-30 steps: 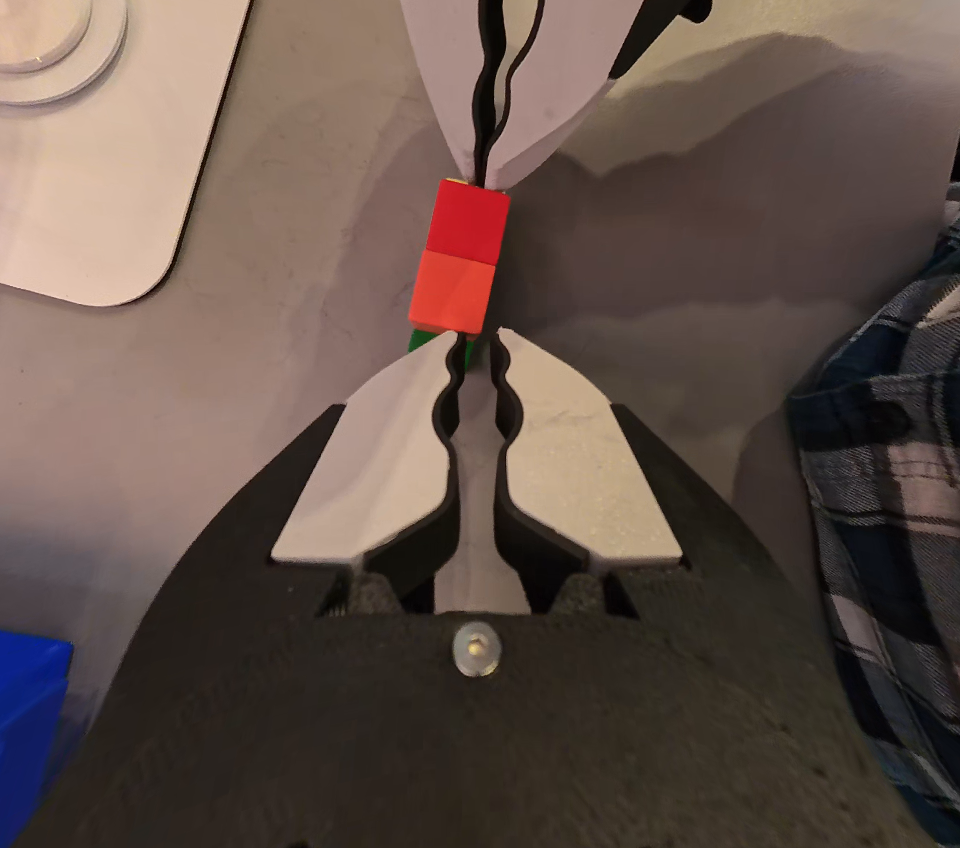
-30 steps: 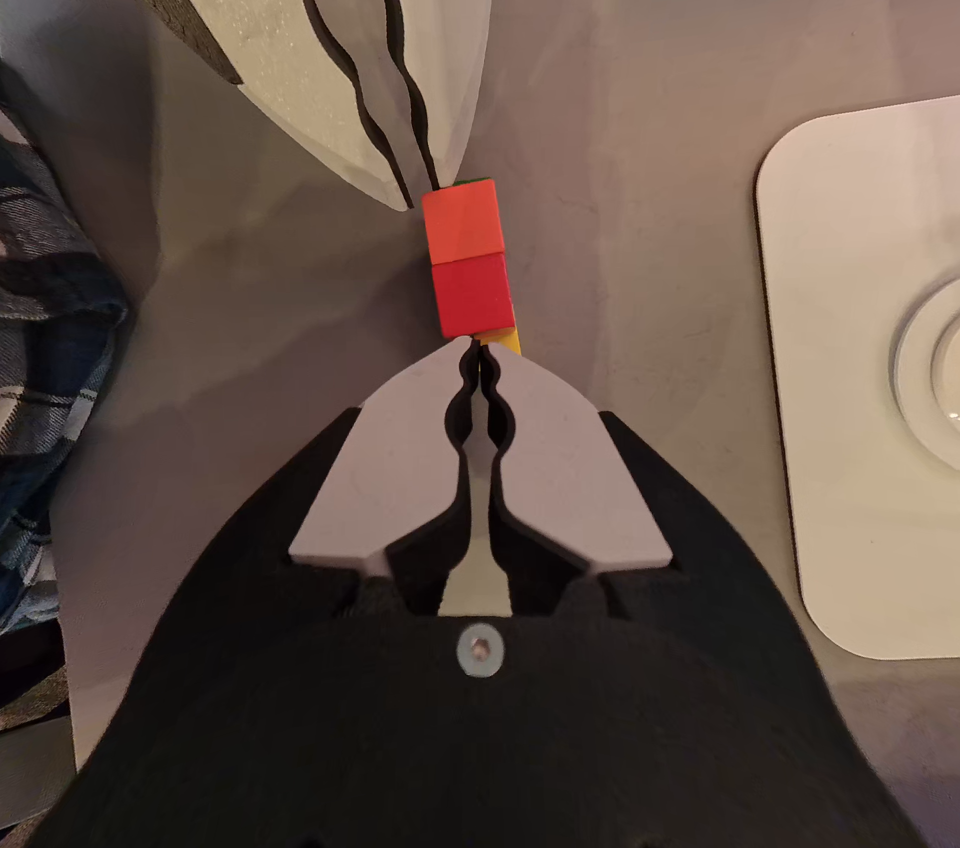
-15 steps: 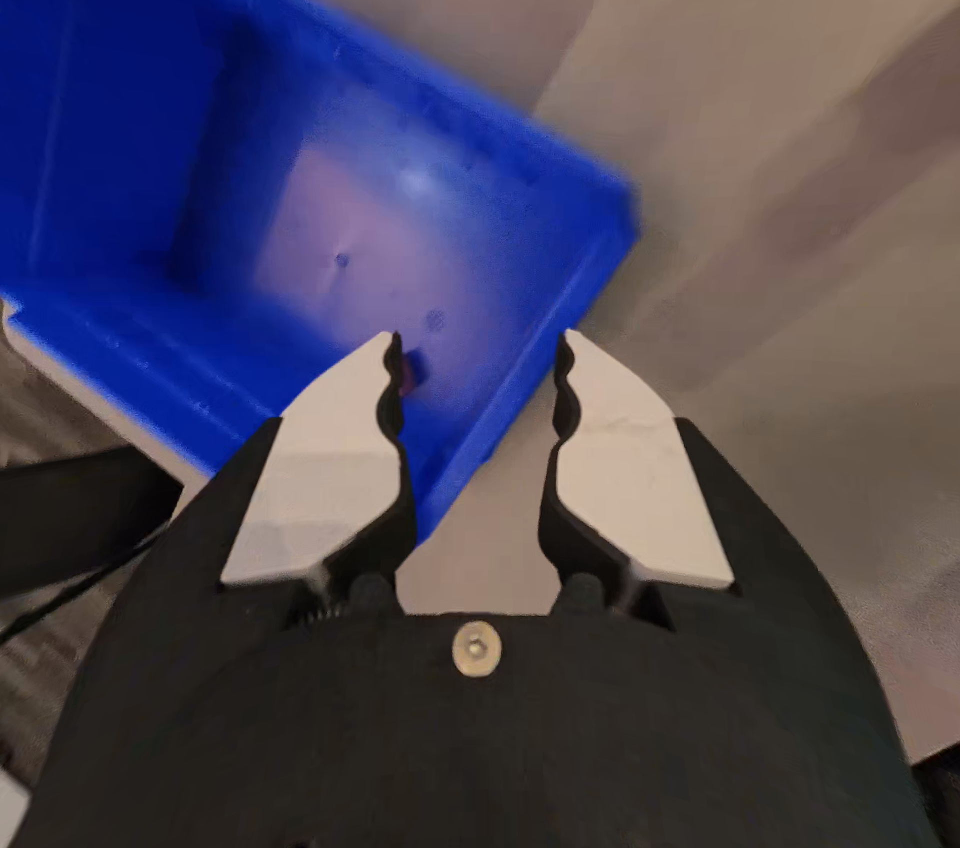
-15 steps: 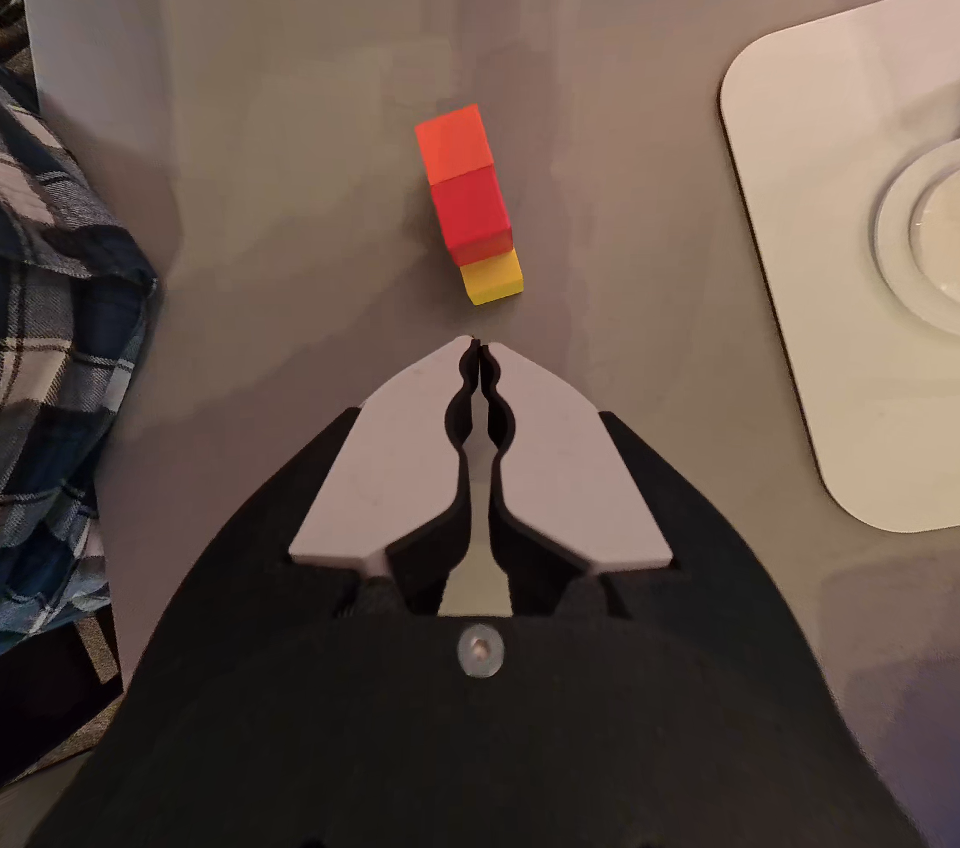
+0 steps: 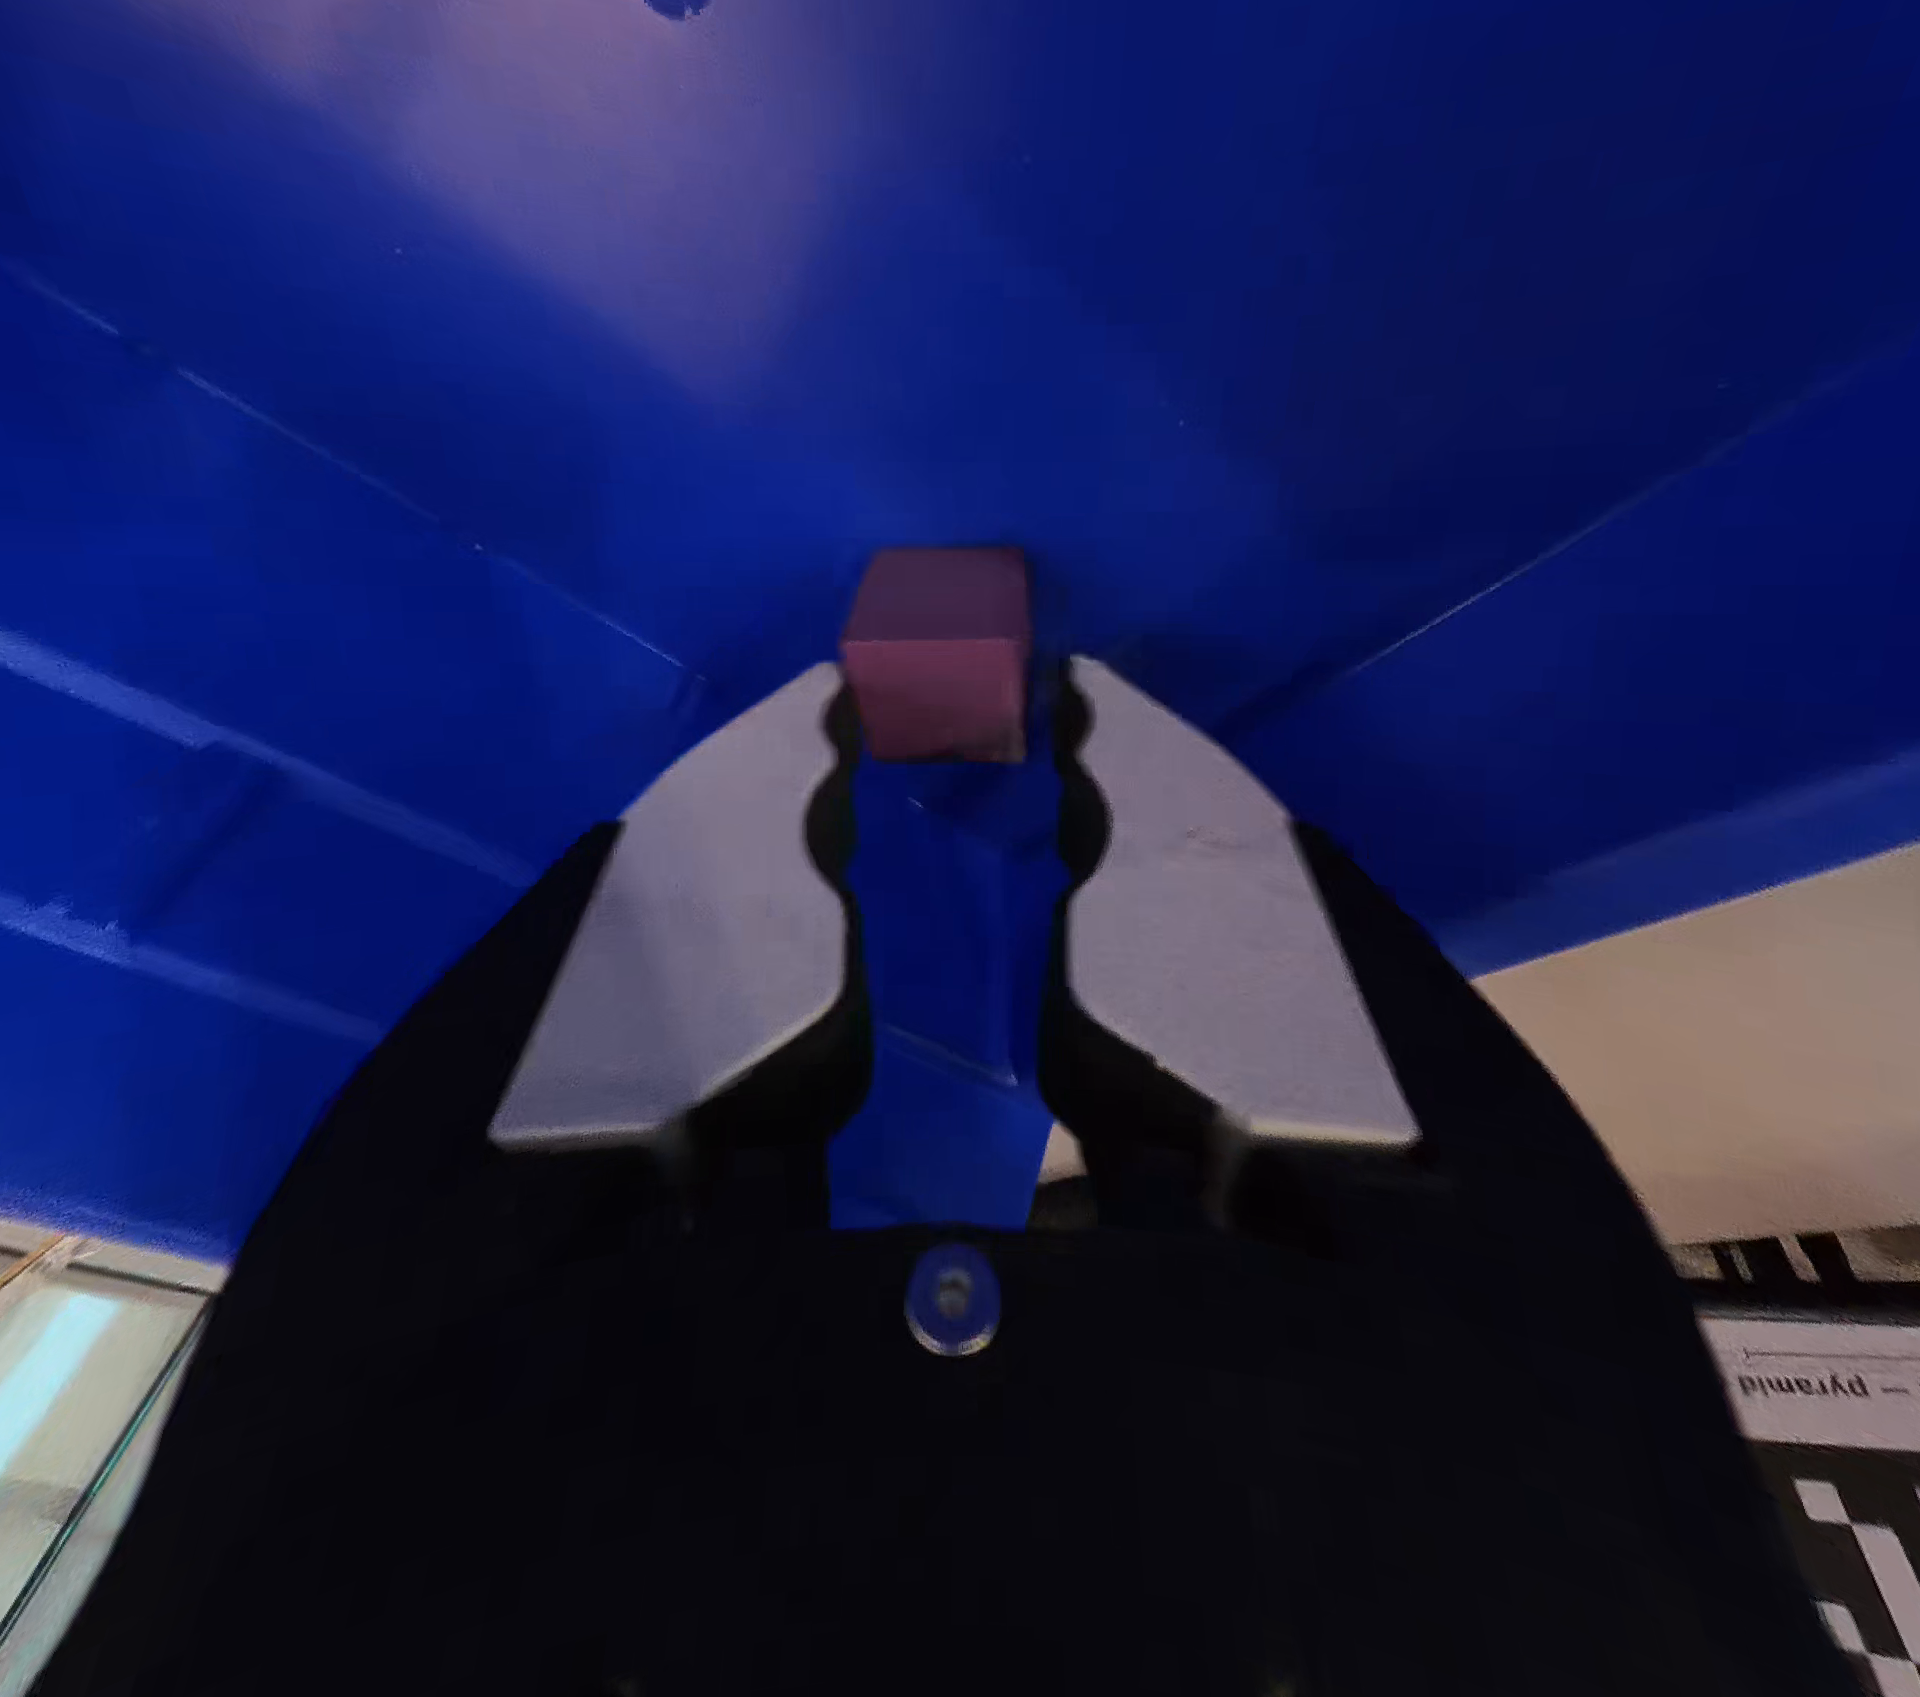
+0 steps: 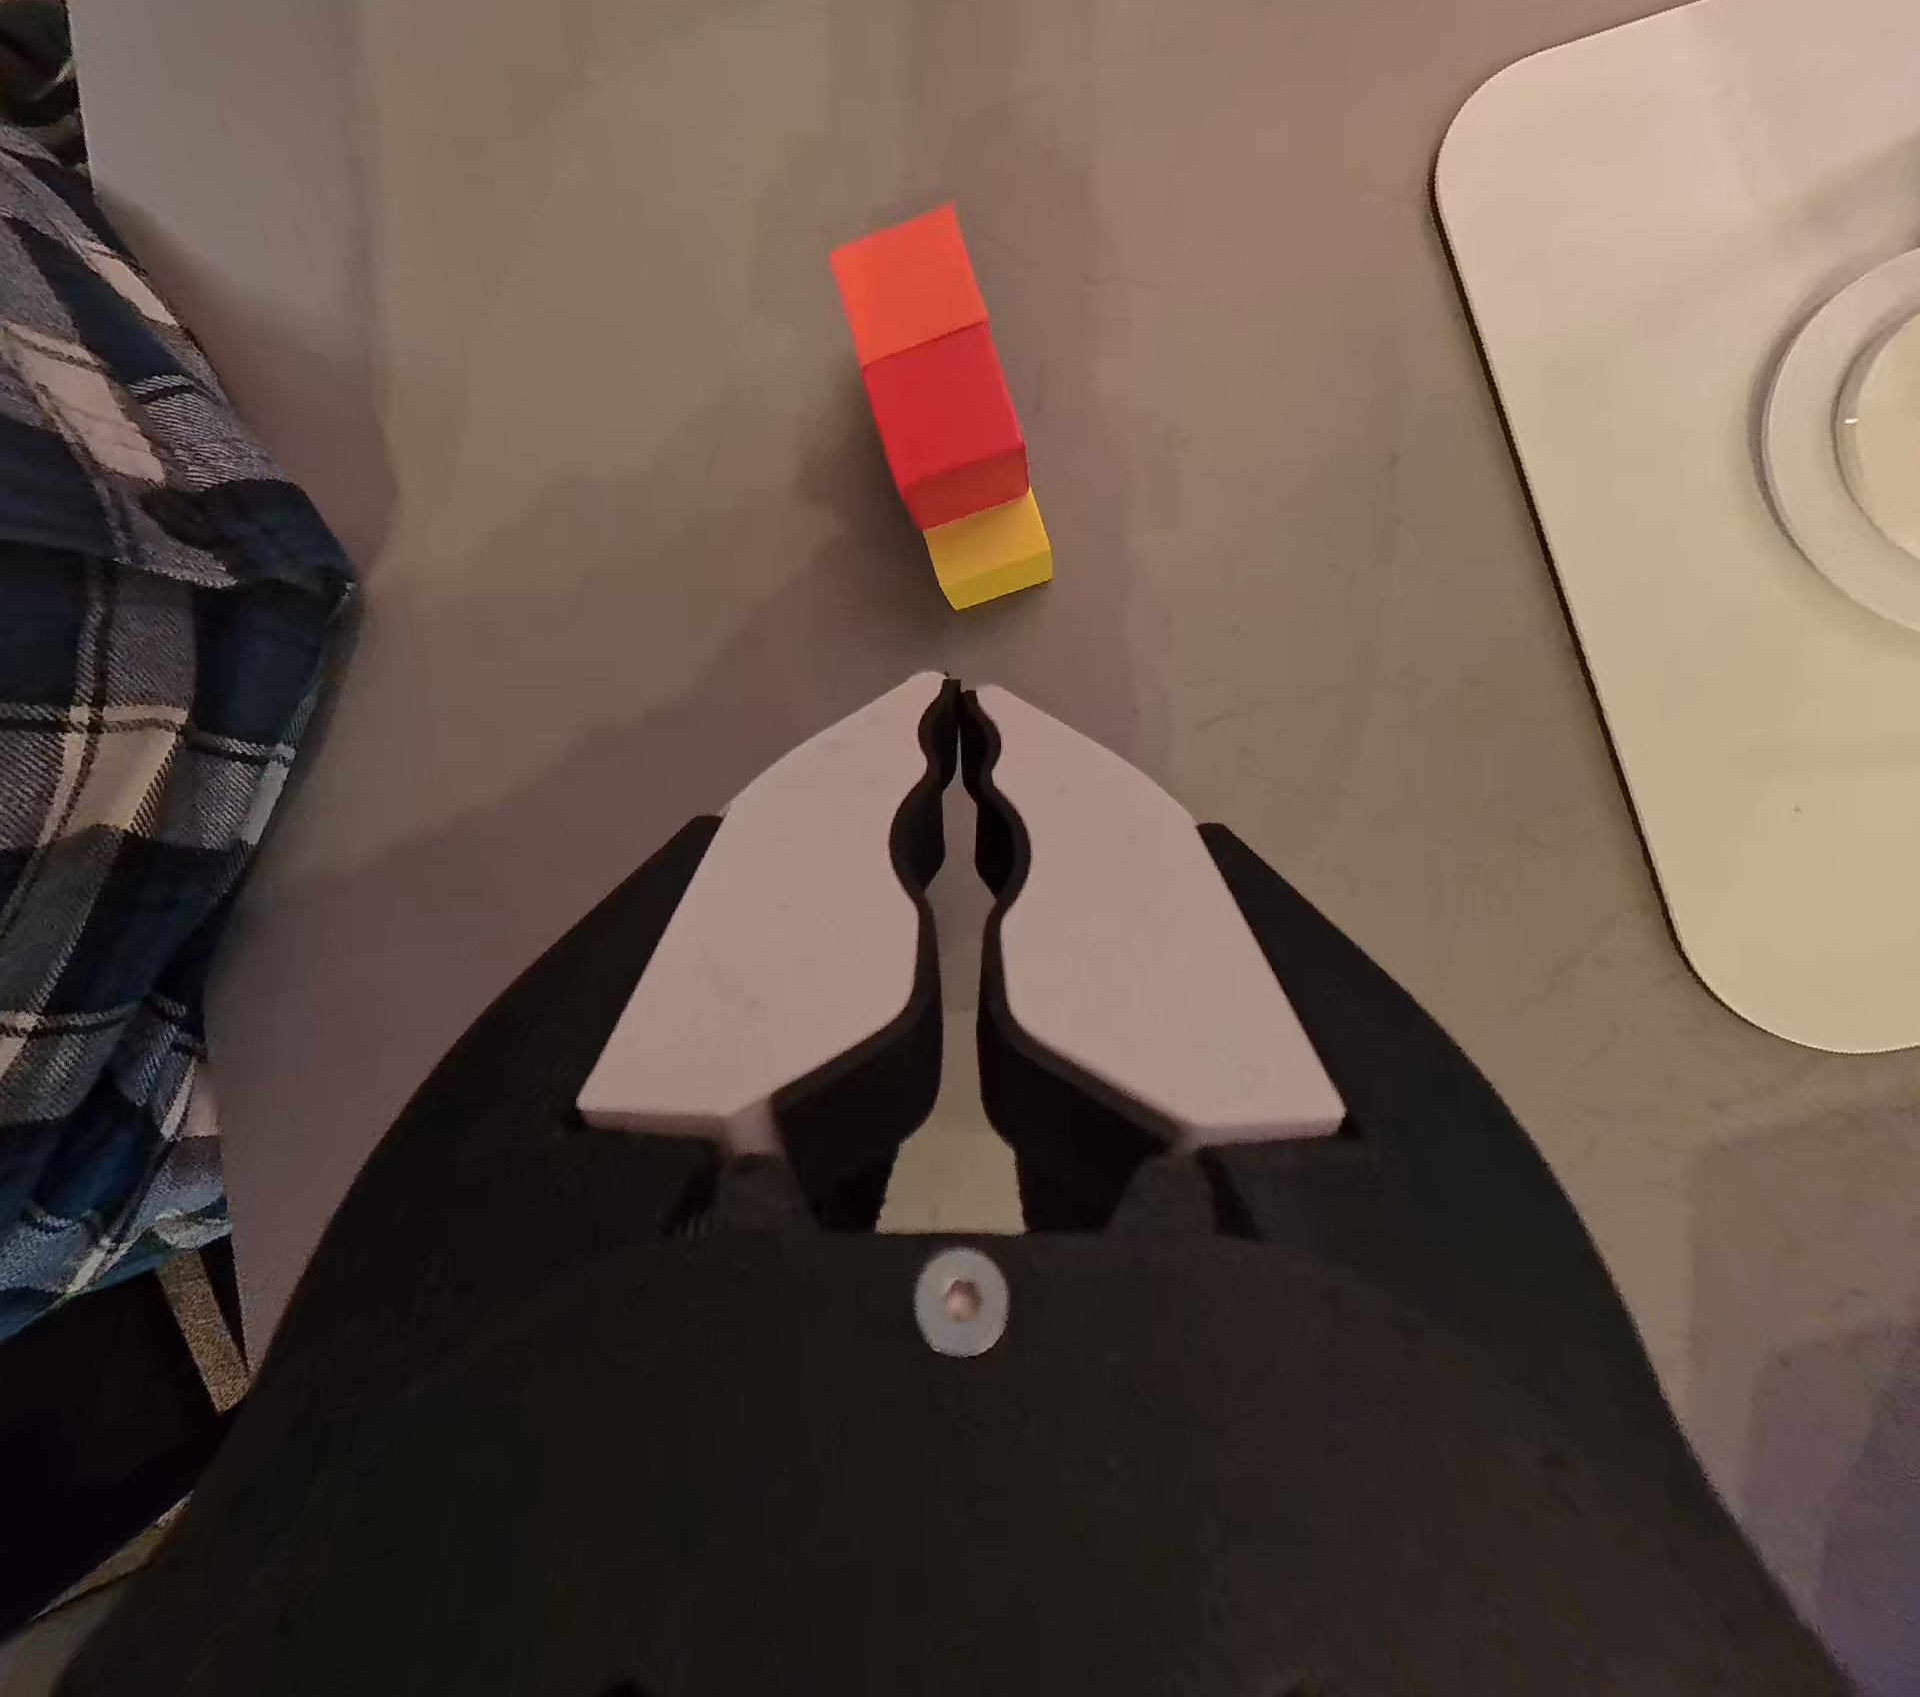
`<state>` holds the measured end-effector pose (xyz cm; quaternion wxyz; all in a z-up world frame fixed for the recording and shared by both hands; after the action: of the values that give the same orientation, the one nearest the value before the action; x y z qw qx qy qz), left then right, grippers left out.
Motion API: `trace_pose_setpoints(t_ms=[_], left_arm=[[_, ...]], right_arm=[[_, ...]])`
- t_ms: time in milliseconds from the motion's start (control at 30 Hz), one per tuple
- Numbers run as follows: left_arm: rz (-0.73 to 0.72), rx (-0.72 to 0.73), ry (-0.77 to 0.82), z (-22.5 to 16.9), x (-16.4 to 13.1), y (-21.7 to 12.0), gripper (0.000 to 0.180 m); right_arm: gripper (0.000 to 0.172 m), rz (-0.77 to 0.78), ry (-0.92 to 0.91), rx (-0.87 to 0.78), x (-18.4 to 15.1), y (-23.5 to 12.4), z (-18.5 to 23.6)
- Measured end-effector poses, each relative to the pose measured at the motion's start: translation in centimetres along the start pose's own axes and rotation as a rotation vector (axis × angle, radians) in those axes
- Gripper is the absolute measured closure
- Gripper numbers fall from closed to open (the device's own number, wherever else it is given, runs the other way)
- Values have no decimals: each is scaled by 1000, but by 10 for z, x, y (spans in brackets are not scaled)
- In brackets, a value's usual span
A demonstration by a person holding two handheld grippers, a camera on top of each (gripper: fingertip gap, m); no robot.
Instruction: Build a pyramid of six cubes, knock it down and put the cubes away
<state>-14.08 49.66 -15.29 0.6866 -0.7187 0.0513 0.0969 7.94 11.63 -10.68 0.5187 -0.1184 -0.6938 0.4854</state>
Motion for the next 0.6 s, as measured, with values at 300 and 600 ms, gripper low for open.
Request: trace_pose_setpoints(t_ms=[300,600], left_arm=[[-213,29,5,-21,11,-32,152],[-816,-157,416,-213,64,-132,153]], right_arm=[[170,-75,-10,-12,19,-9,-6],[154,-308,-50,52,93,-35,8]])
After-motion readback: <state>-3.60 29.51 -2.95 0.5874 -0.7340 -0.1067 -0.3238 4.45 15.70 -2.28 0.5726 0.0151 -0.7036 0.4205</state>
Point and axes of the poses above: each gripper's, where its closed fingertips meet, y out along the fingers, x out of its top, z = x × y across the jaws, the point moved 1 cm from there along -y, back along the fingers, and after that the axes turned 9 degrees about -x, right-handed, at the moved point
